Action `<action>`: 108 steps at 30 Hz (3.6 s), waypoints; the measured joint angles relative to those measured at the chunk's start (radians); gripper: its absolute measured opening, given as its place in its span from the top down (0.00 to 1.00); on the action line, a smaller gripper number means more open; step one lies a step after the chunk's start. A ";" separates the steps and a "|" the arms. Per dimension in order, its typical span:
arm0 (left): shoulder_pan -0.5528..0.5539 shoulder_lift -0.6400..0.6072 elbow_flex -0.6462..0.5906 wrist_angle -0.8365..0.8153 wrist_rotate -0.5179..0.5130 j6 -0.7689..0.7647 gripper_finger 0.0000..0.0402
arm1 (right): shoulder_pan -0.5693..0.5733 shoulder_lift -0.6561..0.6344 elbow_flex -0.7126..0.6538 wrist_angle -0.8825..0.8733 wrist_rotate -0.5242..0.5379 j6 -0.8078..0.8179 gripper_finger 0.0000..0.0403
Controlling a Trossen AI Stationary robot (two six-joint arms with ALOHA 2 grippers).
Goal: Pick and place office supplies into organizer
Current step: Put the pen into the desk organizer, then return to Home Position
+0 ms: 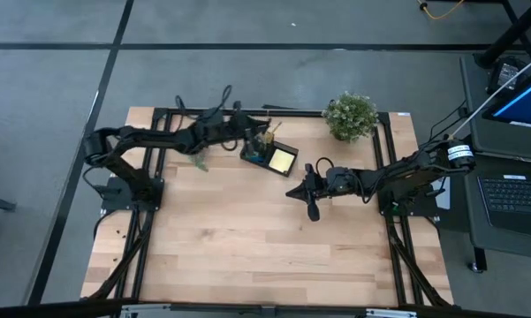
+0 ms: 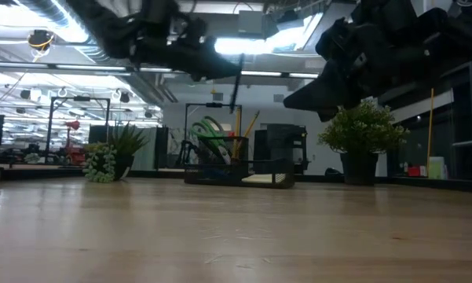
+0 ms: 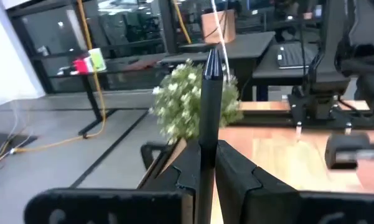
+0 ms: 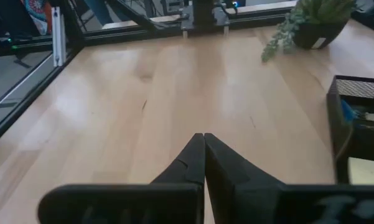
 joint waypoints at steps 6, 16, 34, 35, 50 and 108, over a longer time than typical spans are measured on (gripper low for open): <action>0.008 -0.093 -0.176 0.177 0.005 -0.014 0.93 | 0.010 0.000 0.000 0.003 0.000 -0.003 0.98; 0.042 -0.007 -0.209 0.236 -0.025 -0.077 0.93 | 0.009 0.000 0.000 0.020 0.054 -0.003 0.98; 0.085 0.306 -0.205 0.532 -0.021 -0.309 0.93 | 0.009 -0.001 0.000 0.027 0.056 -0.007 0.98; 0.085 0.319 -0.203 0.531 -0.019 -0.324 0.93 | 0.009 -0.001 0.000 0.027 0.056 -0.007 0.98; 0.050 0.409 -0.201 0.586 -0.013 -0.287 0.92 | 0.009 -0.001 0.000 0.025 0.056 -0.011 0.98; 0.054 0.236 -0.201 0.643 -0.077 -0.190 0.74 | 0.009 -0.001 0.000 0.018 0.056 -0.007 0.98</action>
